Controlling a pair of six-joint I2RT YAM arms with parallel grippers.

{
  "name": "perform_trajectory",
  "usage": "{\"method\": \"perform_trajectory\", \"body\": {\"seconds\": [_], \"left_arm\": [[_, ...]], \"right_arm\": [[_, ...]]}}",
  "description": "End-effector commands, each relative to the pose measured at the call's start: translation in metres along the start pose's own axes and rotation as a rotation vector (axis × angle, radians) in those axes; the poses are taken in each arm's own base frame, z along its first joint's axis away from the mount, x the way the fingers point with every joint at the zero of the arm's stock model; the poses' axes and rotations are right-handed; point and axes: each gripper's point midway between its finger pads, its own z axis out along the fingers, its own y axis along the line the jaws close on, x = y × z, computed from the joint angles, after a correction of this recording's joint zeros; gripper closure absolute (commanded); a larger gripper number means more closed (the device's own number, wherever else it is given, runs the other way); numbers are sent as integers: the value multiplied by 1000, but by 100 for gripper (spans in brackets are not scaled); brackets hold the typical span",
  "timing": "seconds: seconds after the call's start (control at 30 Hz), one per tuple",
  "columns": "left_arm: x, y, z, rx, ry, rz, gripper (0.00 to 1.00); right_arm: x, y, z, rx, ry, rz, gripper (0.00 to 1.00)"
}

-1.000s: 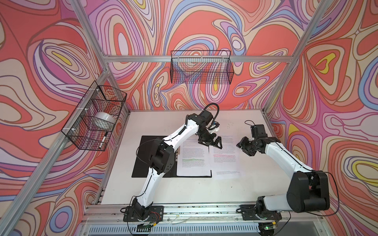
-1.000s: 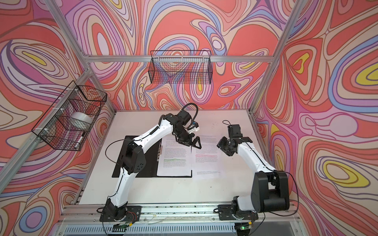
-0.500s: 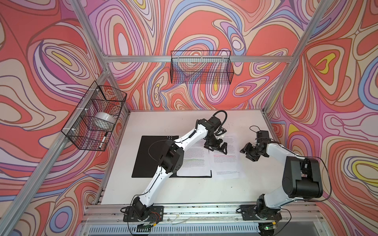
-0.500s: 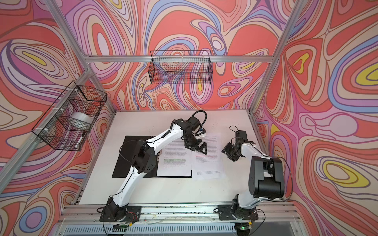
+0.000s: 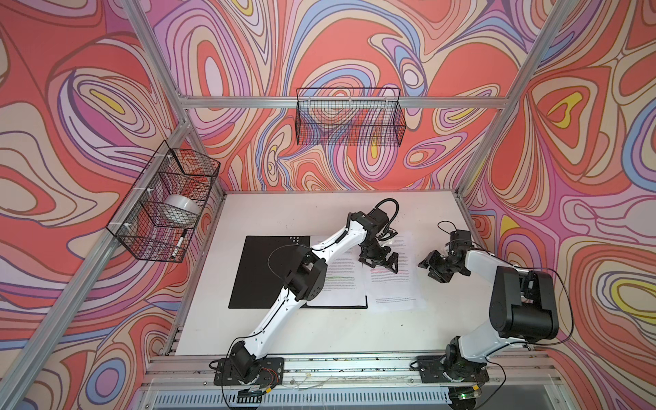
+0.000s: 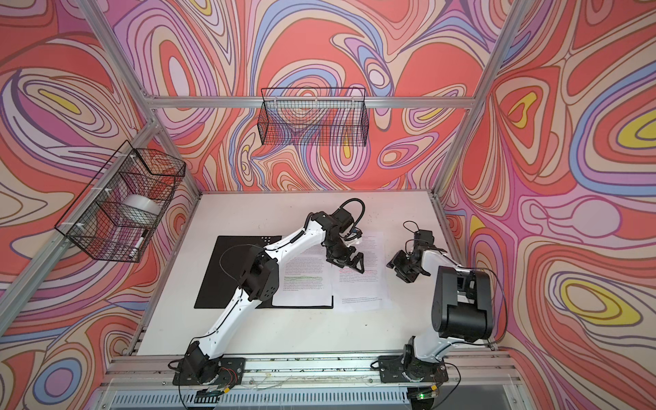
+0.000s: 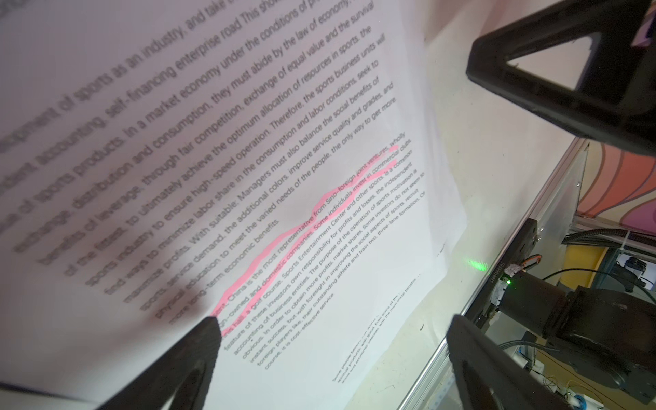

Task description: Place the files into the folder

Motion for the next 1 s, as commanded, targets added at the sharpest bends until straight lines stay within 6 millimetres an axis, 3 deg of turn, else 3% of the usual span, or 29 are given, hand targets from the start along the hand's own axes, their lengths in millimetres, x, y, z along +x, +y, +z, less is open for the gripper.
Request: {"method": "perform_trajectory", "body": {"seconds": [0.0,0.23,0.33,0.5,0.63,0.73,0.97], "left_arm": [[9,-10,21,38,54,-10,0],[-1,-23,35,114,41,1,0],[-5,-32,32,140,28,33,0],[-2,-40,-6,55,-17,147,0],[0,-26,-31,-81,-75,156,0],[5,-19,-27,-87,-45,109,0],[13,-5,2,-66,35,54,0]], "right_arm": [[5,-10,6,2,27,9,45],[11,-17,11,15,63,14,44],[13,-15,13,-9,79,15,44],[12,-12,13,-20,83,5,44],[11,-13,16,-15,98,-14,45],[12,-13,21,-24,115,-24,45],[18,-17,29,-18,167,-46,45]]}}
